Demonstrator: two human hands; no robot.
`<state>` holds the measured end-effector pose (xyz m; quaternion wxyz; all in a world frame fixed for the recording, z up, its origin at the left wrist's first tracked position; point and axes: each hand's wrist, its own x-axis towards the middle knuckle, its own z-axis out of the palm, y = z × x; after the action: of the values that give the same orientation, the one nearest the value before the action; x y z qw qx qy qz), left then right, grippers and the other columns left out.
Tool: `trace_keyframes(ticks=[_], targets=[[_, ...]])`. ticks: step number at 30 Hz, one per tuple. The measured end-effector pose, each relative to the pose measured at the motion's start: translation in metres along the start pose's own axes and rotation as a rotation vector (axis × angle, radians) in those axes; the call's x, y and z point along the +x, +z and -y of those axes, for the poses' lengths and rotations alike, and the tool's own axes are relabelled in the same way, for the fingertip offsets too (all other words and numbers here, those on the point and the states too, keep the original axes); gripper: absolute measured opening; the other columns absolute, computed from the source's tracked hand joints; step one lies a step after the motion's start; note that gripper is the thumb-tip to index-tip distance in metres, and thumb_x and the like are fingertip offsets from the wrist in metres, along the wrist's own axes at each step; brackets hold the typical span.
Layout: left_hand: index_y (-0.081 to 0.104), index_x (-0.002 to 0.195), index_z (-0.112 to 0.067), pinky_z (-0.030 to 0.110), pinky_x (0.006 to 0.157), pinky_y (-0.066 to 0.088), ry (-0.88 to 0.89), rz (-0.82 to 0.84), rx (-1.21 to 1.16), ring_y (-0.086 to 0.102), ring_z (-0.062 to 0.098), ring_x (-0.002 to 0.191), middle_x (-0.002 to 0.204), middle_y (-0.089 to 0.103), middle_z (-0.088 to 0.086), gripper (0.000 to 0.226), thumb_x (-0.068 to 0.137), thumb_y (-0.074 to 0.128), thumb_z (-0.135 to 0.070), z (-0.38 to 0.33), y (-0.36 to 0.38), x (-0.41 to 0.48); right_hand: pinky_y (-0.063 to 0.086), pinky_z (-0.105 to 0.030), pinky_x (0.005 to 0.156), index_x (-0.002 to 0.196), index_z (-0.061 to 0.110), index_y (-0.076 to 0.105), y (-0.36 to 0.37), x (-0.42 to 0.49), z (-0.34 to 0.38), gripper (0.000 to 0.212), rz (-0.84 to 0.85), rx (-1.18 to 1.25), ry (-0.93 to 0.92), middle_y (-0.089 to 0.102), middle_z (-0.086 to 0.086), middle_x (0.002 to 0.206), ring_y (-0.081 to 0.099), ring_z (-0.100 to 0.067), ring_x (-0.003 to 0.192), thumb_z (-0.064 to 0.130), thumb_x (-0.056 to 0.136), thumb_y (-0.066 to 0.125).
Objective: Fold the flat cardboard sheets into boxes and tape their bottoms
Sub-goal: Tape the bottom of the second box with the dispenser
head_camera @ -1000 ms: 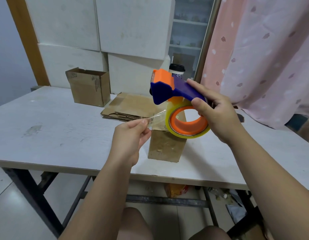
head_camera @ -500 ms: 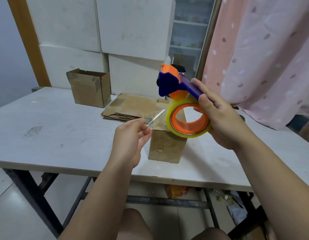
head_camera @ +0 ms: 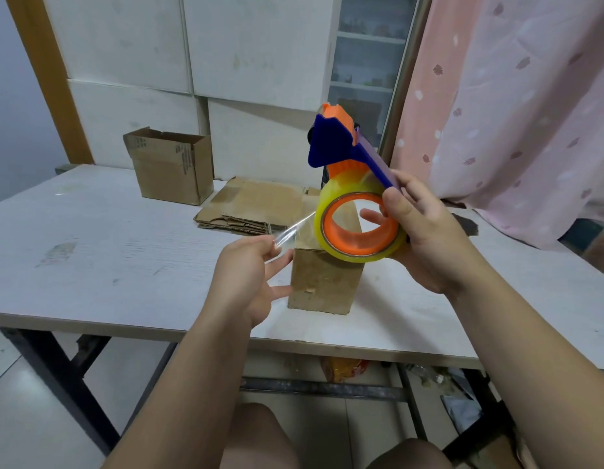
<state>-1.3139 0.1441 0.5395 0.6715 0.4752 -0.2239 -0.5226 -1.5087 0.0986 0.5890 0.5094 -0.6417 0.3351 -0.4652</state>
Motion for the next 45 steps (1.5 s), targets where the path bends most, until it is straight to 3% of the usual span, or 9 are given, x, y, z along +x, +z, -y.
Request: trace_keyframes(ticks=[2,7,14,19,23,32,36,39,45], targets=[[0.056,0.072,-0.006,0.057,0.073,0.051,-0.029,0.02,-0.034,0.068,0.024,0.087,0.065,0.06,0.002,0.023,0.093,0.05,-0.006,-0.002,0.0,0.0,0.058,-0.041,0.078,0.124,0.036,0.054,-0.002,0.002,-0.002,0.062,-0.016,0.049,-0.008,0.06,0.003,0.124,0.065,-0.02,0.101,0.053,0.068,0.076],[0.056,0.074,-0.004,0.049,0.068,0.057,0.005,0.0,0.011,0.07,0.02,0.083,0.061,0.061,0.004,0.019,0.092,0.053,-0.008,0.001,0.0,0.001,0.053,-0.031,0.07,0.127,0.033,0.055,-0.01,0.005,-0.006,0.05,0.021,0.085,-0.027,0.063,0.008,0.106,0.057,-0.01,0.08,0.041,0.079,0.061],[0.057,0.071,-0.003,0.039,0.06,0.058,-0.026,0.061,0.069,0.072,0.019,0.082,0.062,0.066,0.004,0.015,0.085,0.055,-0.007,0.001,-0.004,0.008,0.055,-0.029,0.066,0.121,0.041,0.057,-0.019,0.004,-0.001,0.046,0.04,-0.013,-0.03,0.063,0.012,0.111,0.061,-0.015,0.089,0.044,0.076,0.061],[0.064,0.076,-0.009,0.029,0.055,0.056,-0.016,0.032,0.154,0.072,0.013,0.072,0.067,0.071,0.002,0.02,0.087,0.065,-0.025,0.002,-0.004,0.012,0.056,-0.031,0.07,0.122,0.041,0.056,-0.017,0.003,-0.004,0.045,0.053,0.016,-0.04,0.063,0.01,0.113,0.064,-0.014,0.091,0.04,0.077,0.06],[0.067,0.085,-0.01,0.025,0.056,0.056,0.018,0.03,0.206,0.071,0.01,0.073,0.061,0.069,-0.004,0.017,0.087,0.066,-0.027,0.007,-0.005,0.016,0.056,-0.032,0.074,0.125,0.039,0.054,-0.017,0.002,-0.005,0.048,0.055,0.029,-0.051,0.063,0.011,0.114,0.063,-0.016,0.093,0.039,0.078,0.059],[0.066,0.077,-0.008,0.021,0.068,0.055,0.094,0.087,0.315,0.068,0.014,0.078,0.049,0.059,-0.006,0.018,0.089,0.064,-0.022,0.008,-0.008,0.021,0.054,-0.029,0.075,0.134,0.029,0.049,-0.016,0.0,-0.007,0.056,0.087,0.074,-0.084,0.064,0.007,0.117,0.063,-0.019,0.101,0.028,0.078,0.059],[0.067,0.073,-0.007,0.017,0.065,0.055,0.192,0.029,0.396,0.066,0.013,0.074,0.067,0.064,0.003,0.02,0.088,0.065,-0.019,0.01,-0.004,0.021,0.054,-0.027,0.07,0.131,0.03,0.05,-0.016,0.0,-0.007,0.055,0.094,0.033,-0.095,0.064,0.009,0.112,0.061,-0.016,0.086,0.029,0.077,0.062],[0.066,0.071,-0.008,0.019,0.066,0.056,0.233,0.006,0.443,0.061,0.011,0.067,0.066,0.062,0.004,0.021,0.088,0.065,-0.019,0.012,-0.002,0.02,0.053,-0.023,0.065,0.128,0.032,0.052,-0.016,-0.001,-0.006,0.052,0.101,0.013,-0.106,0.065,0.014,0.105,0.059,-0.011,0.078,0.029,0.077,0.062],[0.064,0.072,-0.013,0.024,0.07,0.041,0.055,-0.031,0.322,0.061,0.009,0.076,0.072,0.064,-0.002,0.027,0.087,0.064,-0.036,0.025,0.001,0.019,0.051,-0.021,0.06,0.128,0.031,0.052,-0.014,0.0,-0.005,0.052,0.106,0.004,-0.106,0.065,0.016,0.096,0.06,-0.008,0.073,0.026,0.078,0.063]])
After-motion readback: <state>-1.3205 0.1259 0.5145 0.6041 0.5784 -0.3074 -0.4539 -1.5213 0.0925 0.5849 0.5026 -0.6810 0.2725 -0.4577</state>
